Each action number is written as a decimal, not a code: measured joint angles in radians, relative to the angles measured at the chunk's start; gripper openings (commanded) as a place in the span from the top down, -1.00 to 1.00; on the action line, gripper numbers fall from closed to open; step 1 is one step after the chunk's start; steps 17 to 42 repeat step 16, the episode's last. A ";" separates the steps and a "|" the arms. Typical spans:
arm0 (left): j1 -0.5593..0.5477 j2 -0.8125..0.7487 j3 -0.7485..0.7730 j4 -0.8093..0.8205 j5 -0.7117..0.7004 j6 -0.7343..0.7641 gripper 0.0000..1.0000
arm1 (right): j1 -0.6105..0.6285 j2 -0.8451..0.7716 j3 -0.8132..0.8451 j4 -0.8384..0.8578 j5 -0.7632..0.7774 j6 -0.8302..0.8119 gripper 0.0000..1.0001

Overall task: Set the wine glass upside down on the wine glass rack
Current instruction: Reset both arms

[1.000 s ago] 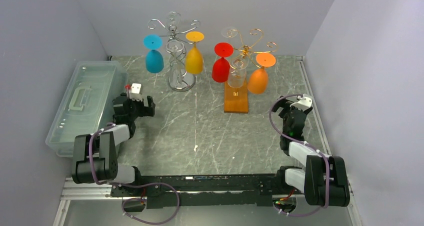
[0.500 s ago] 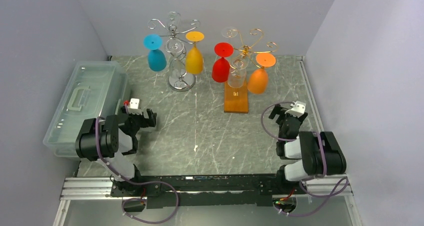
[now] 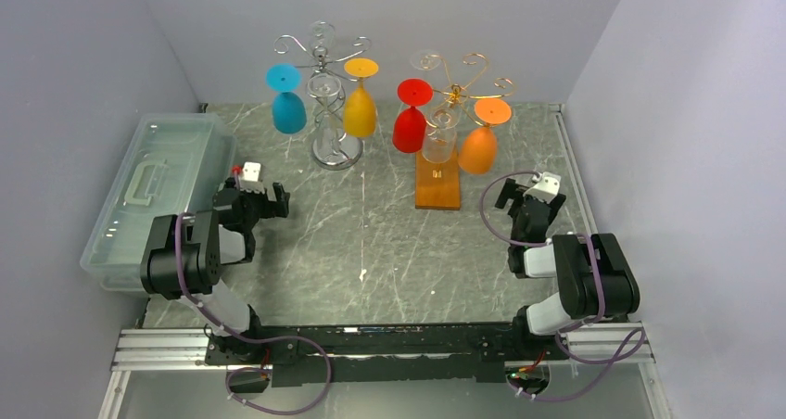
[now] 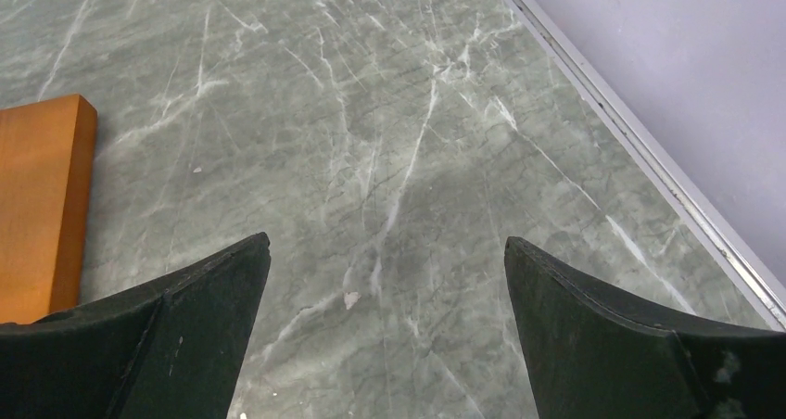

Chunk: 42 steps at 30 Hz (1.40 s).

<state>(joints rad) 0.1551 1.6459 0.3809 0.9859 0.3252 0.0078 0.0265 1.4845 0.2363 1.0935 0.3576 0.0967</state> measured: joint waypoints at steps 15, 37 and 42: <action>-0.004 0.000 0.000 -0.035 -0.015 0.008 -0.99 | 0.000 0.000 0.000 -0.002 0.001 0.000 -1.00; -0.004 0.000 0.000 -0.035 -0.016 0.008 -0.99 | 0.000 0.000 0.000 -0.002 0.001 0.000 -1.00; -0.004 0.000 0.000 -0.035 -0.016 0.008 -0.99 | 0.000 0.000 0.000 -0.002 0.001 0.000 -1.00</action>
